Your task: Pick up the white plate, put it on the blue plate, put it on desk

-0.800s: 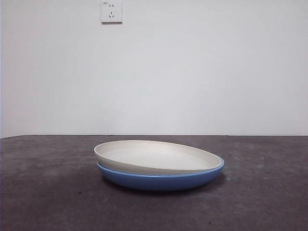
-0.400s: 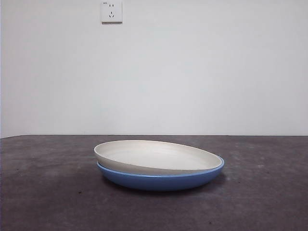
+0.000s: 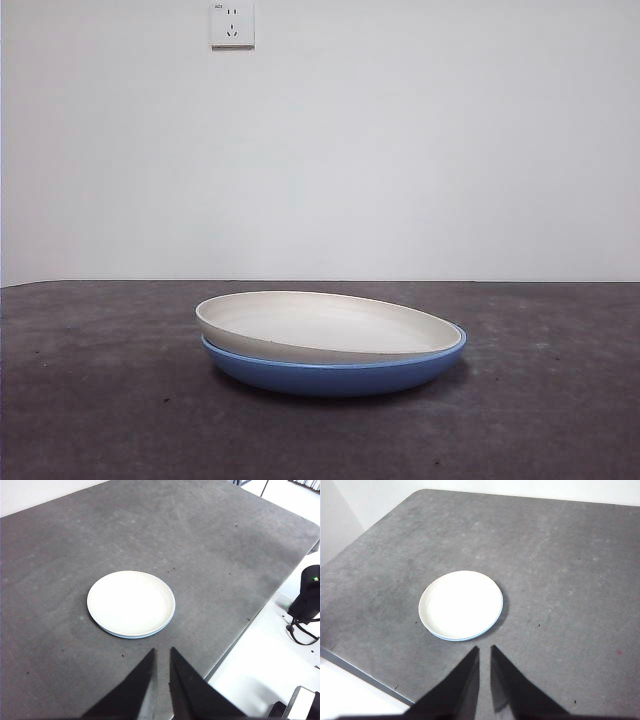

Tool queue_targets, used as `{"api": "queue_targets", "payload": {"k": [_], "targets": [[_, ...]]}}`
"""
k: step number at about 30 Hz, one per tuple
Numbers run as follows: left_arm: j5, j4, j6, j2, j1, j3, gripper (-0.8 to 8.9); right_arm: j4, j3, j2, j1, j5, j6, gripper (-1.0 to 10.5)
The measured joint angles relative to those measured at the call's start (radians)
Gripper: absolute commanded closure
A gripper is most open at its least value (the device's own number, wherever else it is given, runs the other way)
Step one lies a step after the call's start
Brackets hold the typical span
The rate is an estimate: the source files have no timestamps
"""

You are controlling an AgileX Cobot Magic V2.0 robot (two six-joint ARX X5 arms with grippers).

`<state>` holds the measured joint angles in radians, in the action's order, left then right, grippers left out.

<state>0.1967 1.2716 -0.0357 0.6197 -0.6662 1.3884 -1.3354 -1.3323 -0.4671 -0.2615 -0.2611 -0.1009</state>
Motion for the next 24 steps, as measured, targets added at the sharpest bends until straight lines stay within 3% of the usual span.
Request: {"api": "queue_targets", "payload": {"k": [13,16,21,24], "targets": [[0.0,0.0,0.0,-0.001,0.017,0.0,7.85,0.0,0.0,0.0,0.0,0.0,0.0,9.2],[0.007,-0.005,0.0,-0.001,0.103,-0.002,7.85,0.0,0.0,0.0,0.0,0.0,0.0,9.2],[0.018,-0.021,-0.002,-0.019,0.334,-0.059,7.85,0.0,0.0,0.0,0.0,0.0,0.0,9.2],[0.018,-0.119,-0.009,-0.064,0.468,-0.162,7.85,0.0,0.0,0.0,0.0,0.0,0.0,9.2]]}}
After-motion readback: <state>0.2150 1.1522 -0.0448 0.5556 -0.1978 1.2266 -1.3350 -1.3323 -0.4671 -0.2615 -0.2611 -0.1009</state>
